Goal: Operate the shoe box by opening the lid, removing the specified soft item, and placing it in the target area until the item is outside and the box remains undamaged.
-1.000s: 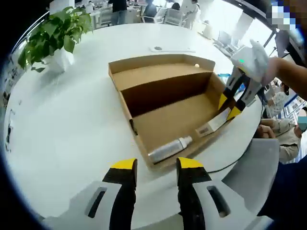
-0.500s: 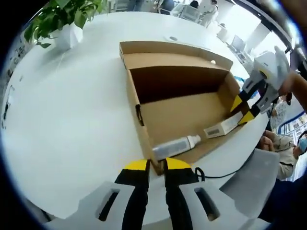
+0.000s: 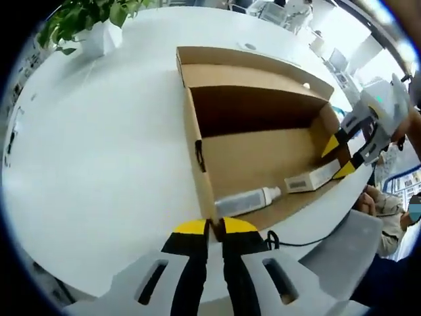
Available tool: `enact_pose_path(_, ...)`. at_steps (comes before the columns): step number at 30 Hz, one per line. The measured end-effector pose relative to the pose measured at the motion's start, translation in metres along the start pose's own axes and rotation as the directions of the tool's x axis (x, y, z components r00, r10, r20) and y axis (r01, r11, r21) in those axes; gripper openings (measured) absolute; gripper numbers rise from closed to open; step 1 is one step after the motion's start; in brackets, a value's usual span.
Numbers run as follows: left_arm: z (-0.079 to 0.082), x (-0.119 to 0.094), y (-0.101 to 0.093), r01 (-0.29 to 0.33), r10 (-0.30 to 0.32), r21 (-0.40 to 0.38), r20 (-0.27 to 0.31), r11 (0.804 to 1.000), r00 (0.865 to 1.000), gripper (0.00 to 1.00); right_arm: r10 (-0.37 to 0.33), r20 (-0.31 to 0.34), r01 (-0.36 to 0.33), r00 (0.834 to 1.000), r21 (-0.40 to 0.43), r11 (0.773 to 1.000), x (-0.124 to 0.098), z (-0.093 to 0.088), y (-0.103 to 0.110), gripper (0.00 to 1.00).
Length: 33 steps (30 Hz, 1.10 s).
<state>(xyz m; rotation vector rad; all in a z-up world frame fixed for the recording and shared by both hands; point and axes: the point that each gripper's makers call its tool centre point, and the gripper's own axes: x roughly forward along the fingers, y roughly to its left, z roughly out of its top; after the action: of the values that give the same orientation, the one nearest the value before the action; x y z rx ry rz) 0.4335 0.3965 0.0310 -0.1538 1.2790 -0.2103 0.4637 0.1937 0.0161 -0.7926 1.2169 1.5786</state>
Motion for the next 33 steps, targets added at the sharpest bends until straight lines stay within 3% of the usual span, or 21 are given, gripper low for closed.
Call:
enact_pose_path(8,-0.002,-0.003,-0.004,-0.008,0.008,0.005,-0.003,1.000,1.000,0.04,-0.049,0.026,0.049,0.998,0.004,0.999,-0.005,0.005,-0.010,0.20)
enact_pose_path(14,-0.003,-0.005,-0.005,-0.005,0.005,0.002,-0.004,1.000,1.000,0.04,-0.027,0.056,0.027,0.998,0.008,1.000,-0.008,0.012,-0.002,0.23)
enact_pose_path(21,-0.002,-0.005,-0.003,-0.003,0.003,-0.006,-0.007,1.000,1.000,0.03,-0.071,-0.031,0.068,0.997,-0.095,0.993,0.013,0.002,-0.004,0.23)
enact_pose_path(33,-0.002,-0.005,-0.003,-0.006,0.006,-0.026,0.000,1.000,1.000,0.03,-0.106,-0.030,0.103,0.994,-0.098,0.990,0.023,0.006,-0.012,0.18)
